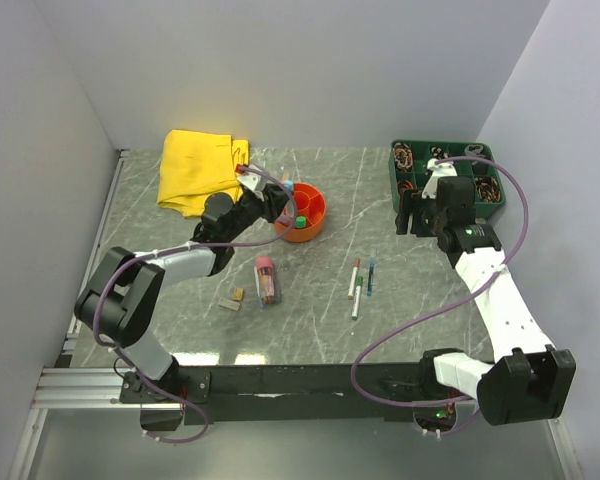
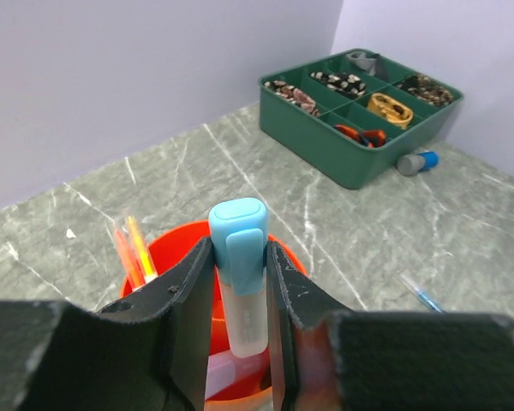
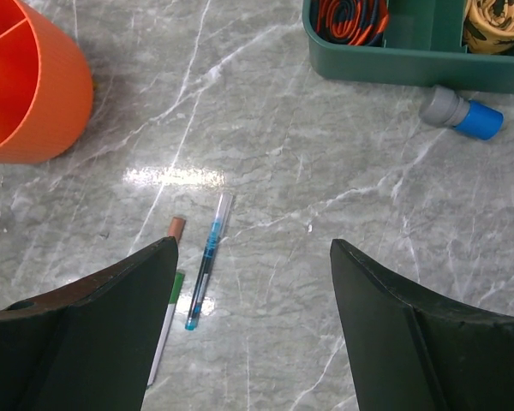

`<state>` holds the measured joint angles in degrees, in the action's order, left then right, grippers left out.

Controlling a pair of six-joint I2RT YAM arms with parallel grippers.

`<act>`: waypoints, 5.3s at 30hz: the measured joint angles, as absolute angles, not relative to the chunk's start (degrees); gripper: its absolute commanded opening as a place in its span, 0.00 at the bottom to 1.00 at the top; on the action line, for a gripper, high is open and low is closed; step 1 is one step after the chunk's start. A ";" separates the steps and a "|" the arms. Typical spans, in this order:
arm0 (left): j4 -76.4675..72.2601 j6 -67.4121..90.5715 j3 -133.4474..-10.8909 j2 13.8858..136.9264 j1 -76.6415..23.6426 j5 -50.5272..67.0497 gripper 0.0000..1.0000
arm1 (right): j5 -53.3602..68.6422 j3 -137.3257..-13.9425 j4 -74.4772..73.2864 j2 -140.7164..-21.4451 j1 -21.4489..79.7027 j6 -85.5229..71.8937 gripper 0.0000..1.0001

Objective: Sort the stationery into containers
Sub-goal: Place the pen in the storage box, then pick up the pen from the center of the board, then place the pen in the storage box.

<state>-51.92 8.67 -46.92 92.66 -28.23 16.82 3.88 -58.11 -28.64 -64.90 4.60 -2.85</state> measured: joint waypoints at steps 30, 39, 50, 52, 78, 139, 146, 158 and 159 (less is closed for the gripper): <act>-59.33 6.44 -36.03 96.23 -31.75 9.37 0.46 | 4.67 -57.65 -28.32 -67.31 5.06 -2.70 0.80; -42.37 5.15 -41.85 84.77 -31.97 5.78 0.59 | 5.43 -57.76 -28.27 -67.53 5.50 -2.94 0.80; -4.43 5.65 -53.54 62.83 -31.94 -1.39 0.82 | 6.92 -56.86 -28.38 -63.07 5.50 -5.96 0.80; 1.80 6.52 -53.69 61.34 -31.53 -3.68 0.84 | 7.05 -56.34 -28.62 -62.06 5.50 -6.63 0.79; 20.56 21.47 -57.82 76.66 -1.85 1.69 0.87 | 3.22 -69.19 -35.40 -91.90 16.14 -26.89 0.55; 22.87 21.34 -67.99 89.01 -0.45 5.98 0.82 | 3.27 -78.98 -36.71 -101.78 22.63 -21.17 0.00; 23.05 18.61 -68.62 89.01 -0.40 7.57 0.81 | 7.68 -70.50 -11.57 -83.88 23.14 -11.51 0.00; 23.09 15.79 -68.73 89.01 -0.40 8.75 0.81 | 10.96 -59.55 23.55 -88.23 25.36 -0.27 0.00; 23.09 15.66 -68.73 89.01 -0.40 8.75 0.81 | 10.79 -59.55 24.36 -89.27 25.36 -0.32 0.00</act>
